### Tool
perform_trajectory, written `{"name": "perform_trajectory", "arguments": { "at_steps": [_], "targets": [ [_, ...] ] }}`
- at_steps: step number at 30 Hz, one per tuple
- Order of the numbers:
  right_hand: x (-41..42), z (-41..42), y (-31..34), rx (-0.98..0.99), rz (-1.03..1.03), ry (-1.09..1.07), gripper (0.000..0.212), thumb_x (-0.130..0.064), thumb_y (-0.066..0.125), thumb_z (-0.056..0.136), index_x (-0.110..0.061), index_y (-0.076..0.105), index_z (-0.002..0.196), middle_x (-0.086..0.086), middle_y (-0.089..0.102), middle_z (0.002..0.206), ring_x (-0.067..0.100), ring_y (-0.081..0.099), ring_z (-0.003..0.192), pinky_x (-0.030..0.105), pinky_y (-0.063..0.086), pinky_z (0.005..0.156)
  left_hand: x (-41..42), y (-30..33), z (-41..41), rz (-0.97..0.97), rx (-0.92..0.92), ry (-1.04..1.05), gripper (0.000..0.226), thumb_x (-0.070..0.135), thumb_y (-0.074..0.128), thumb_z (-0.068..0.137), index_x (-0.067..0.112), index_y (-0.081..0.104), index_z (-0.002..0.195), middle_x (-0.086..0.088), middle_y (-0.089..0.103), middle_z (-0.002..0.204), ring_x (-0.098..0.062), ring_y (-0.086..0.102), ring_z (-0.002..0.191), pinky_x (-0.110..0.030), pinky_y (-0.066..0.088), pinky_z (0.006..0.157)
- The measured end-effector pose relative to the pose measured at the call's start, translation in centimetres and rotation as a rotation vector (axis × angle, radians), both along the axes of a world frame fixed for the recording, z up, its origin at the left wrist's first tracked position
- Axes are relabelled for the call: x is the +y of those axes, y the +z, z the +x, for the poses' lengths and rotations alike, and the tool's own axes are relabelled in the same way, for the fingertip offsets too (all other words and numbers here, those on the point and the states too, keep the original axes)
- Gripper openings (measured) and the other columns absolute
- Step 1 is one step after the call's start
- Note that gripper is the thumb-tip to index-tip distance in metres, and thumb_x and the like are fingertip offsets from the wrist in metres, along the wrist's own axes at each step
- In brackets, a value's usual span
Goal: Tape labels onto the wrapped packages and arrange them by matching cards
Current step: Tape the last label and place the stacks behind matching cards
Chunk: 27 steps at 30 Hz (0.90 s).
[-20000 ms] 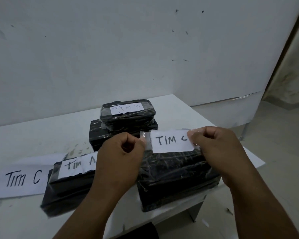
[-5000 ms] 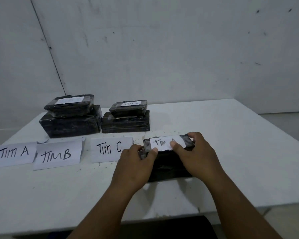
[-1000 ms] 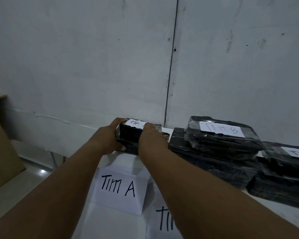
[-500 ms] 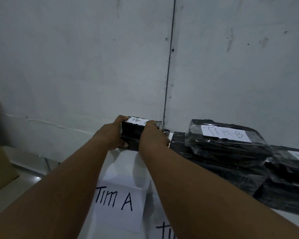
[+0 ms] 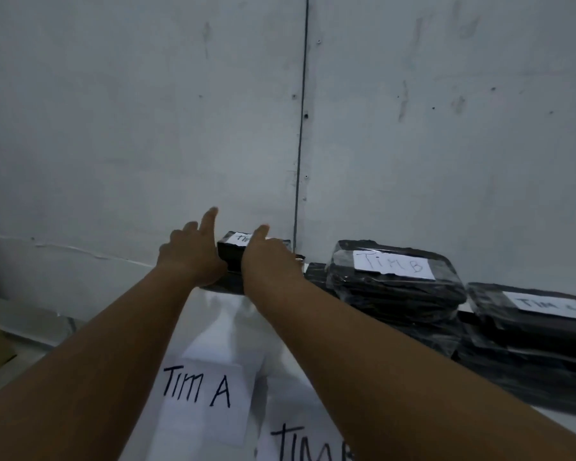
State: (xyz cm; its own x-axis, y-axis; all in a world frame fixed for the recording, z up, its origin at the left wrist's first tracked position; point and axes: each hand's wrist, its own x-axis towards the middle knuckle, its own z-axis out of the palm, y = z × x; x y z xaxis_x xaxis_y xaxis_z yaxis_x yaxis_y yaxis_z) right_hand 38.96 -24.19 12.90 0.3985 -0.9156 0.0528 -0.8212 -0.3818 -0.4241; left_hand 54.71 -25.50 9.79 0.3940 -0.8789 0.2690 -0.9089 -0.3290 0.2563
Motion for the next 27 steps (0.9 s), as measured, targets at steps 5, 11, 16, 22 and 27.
{"name": "perform_trajectory", "arguments": {
  "at_steps": [5,11,16,22,27],
  "targets": [
    [5.8,-7.4,3.8,-0.004,-0.285,0.115,0.074,-0.001,0.064,0.094,-0.002,0.023,0.154,0.022,0.055,0.126,0.033,0.060,0.111,0.036,0.045,0.080,4.3,3.2,-5.2,-0.220,0.191,-0.244,0.089,0.021,0.076,0.078,0.041,0.031,0.151,-0.009,0.056,0.142,-0.029,0.055,0.124,-0.036,0.046,0.093],
    [7.9,-17.9,2.0,0.144,-0.372,-0.195,0.066,-0.034,0.071,0.087,-0.020,0.039,0.143,0.012,0.048,0.140,0.036,0.045,0.132,0.053,0.039,0.108,8.1,2.6,-13.1,-0.047,0.319,-0.502,0.088,0.024,0.077,0.079,0.047,0.031,0.151,-0.001,0.061,0.134,-0.017,0.061,0.115,-0.027,0.045,0.090],
    [7.0,-23.6,-1.5,0.191,-0.256,-0.310,0.082,-0.050,0.069,0.089,-0.029,0.026,0.155,0.020,0.022,0.160,0.046,0.027,0.144,0.060,0.030,0.116,8.7,-0.1,-16.9,0.037,0.410,-0.522,0.110,0.016,0.079,0.076,0.041,0.012,0.159,0.004,0.059,0.138,-0.012,0.062,0.107,-0.023,0.046,0.087],
    [6.0,-24.8,-4.9,0.002,-0.198,-0.166,0.107,-0.005,0.073,0.088,-0.036,0.003,0.163,0.028,0.029,0.153,0.039,0.052,0.123,0.045,0.050,0.103,8.5,-1.6,-19.0,-0.038,0.308,-0.485,0.124,0.020,0.081,0.079,0.061,-0.011,0.152,-0.013,0.053,0.146,-0.032,0.063,0.118,-0.053,0.053,0.099],
    [5.3,-24.5,-5.8,0.031,-0.318,-0.191,0.083,-0.010,0.053,0.102,-0.033,0.002,0.163,0.027,0.038,0.145,0.037,0.055,0.117,0.043,0.050,0.100,8.4,-1.4,-19.7,-0.055,0.238,-0.420,0.096,0.021,0.077,0.088,0.051,0.015,0.155,-0.012,0.053,0.146,-0.033,0.054,0.129,-0.043,0.047,0.103]
  ]
}}
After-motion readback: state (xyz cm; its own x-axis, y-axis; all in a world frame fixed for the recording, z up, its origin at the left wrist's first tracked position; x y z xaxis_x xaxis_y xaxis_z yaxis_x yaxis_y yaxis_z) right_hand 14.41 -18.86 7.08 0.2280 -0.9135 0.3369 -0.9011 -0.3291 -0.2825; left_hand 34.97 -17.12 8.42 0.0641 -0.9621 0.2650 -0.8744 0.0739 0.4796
